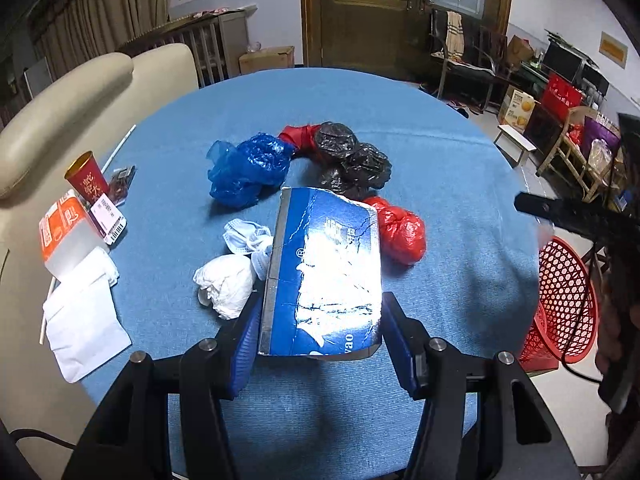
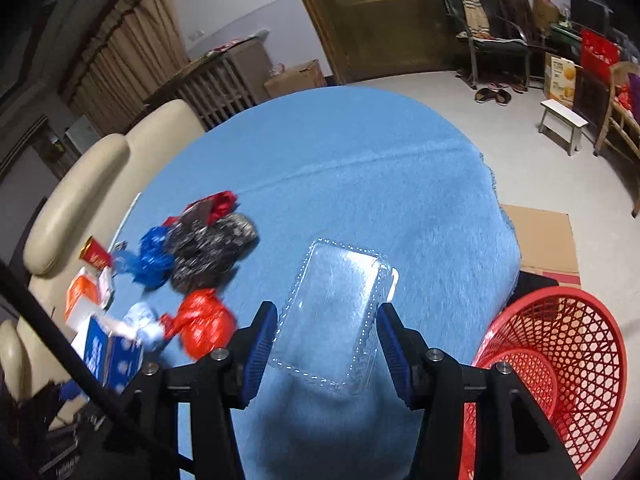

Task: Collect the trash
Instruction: 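Carry both items over the red wastebasket and open both grippers to drop them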

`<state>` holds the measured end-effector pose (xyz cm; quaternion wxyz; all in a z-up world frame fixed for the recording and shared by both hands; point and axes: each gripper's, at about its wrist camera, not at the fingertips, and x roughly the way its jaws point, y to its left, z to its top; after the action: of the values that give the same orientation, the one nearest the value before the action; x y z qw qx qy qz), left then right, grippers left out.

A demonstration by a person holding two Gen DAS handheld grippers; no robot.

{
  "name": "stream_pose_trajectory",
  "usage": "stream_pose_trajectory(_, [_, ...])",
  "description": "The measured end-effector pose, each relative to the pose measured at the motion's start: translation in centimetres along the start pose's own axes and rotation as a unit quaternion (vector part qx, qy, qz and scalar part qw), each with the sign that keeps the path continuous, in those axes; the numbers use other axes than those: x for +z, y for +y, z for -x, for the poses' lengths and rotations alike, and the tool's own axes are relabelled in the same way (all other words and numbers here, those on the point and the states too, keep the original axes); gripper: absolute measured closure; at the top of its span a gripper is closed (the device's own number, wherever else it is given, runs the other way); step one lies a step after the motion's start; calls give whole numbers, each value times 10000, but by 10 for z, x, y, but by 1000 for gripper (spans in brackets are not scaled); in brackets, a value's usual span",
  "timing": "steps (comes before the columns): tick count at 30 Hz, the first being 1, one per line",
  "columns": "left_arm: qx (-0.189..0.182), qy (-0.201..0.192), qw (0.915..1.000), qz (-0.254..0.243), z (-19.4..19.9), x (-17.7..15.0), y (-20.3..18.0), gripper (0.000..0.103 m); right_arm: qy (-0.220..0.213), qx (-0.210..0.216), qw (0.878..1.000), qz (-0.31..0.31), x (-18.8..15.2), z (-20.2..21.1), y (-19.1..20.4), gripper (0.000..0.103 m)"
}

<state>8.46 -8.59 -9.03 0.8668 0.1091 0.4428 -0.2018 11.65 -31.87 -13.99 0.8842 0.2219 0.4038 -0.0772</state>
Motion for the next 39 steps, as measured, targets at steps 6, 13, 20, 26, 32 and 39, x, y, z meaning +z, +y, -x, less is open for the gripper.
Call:
stream_pose_trajectory(6, [7, -23, 9997, -232, 3, 2, -18, 44, -14, 185, 9998, 110, -24, 19, -2, 48])
stream_pose_trajectory(13, [10, -71, 9981, -619, 7, 7, -48, 44, -54, 128, 9999, 54, -40, 33, -21, 48])
stream_pose_trajectory(20, [-35, -131, 9928, -1187, 9, 13, -91, 44, -295, 87, 9995, -118, -47, 55, -46, 48])
stream_pose_trajectory(26, [-142, -154, 9868, -1604, 7, 19, -128, 44, -404, -16, 9986, -354, -56, 72, -77, 48])
stream_pose_trajectory(32, [-306, -100, 9806, -1934, -2, 24, -162, 44, -423, -170, 9970, -625, -65, 81, -110, 48])
stream_pose_trajectory(39, [-720, 48, 9714, -2263, -13, 27, -207, 44, -421, -327, 9936, -993, -73, 89, -147, 48])
